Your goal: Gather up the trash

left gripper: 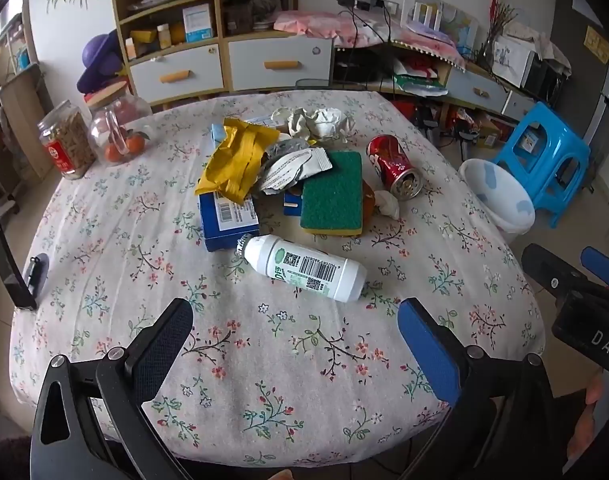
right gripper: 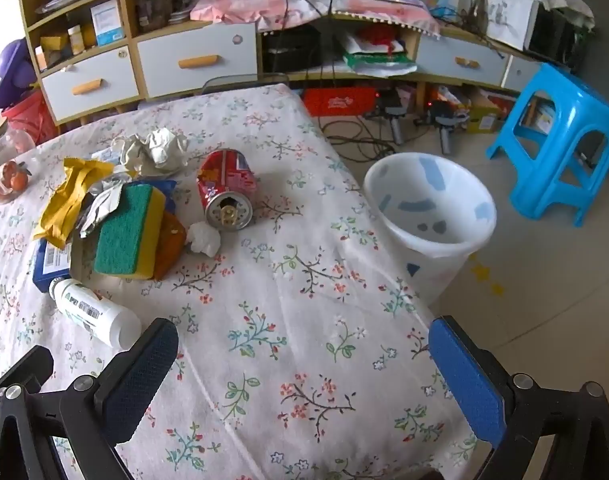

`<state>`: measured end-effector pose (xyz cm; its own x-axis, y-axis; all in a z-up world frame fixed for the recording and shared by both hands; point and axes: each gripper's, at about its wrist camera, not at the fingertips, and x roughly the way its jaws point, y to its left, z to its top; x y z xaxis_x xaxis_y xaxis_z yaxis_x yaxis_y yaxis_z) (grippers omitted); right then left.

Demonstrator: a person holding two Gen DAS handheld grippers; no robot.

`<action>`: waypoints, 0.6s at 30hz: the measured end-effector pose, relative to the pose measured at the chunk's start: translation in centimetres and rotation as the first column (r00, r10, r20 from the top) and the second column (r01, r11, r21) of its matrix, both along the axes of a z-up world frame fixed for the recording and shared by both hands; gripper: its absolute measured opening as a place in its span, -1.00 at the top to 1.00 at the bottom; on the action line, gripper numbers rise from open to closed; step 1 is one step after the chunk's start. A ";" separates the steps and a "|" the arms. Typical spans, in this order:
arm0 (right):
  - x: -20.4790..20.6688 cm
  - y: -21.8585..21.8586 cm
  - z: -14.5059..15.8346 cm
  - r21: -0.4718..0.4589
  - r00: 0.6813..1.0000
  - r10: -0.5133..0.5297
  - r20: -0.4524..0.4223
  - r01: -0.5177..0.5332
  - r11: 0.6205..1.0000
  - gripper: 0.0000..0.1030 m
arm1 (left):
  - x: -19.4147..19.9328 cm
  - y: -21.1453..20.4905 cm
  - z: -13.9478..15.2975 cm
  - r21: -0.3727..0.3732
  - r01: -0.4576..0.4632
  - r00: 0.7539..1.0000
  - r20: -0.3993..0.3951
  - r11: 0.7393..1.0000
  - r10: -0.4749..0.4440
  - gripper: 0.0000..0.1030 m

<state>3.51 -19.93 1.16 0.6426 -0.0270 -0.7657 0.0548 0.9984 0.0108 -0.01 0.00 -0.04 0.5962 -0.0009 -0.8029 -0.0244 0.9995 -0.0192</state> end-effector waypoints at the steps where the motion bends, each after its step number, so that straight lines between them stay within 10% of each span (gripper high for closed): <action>1: 0.0 0.0 0.0 0.000 1.000 -0.001 0.001 0.001 1.000 -1.00 | 0.0 0.0 0.0 -0.001 0.000 1.000 -0.001 1.000 0.000 -1.00; 18: 0.0 -0.1 0.0 0.000 1.000 -0.002 0.001 0.002 1.000 -1.00 | 0.0 0.0 -0.3 0.001 0.002 1.000 0.005 1.000 -0.002 -1.00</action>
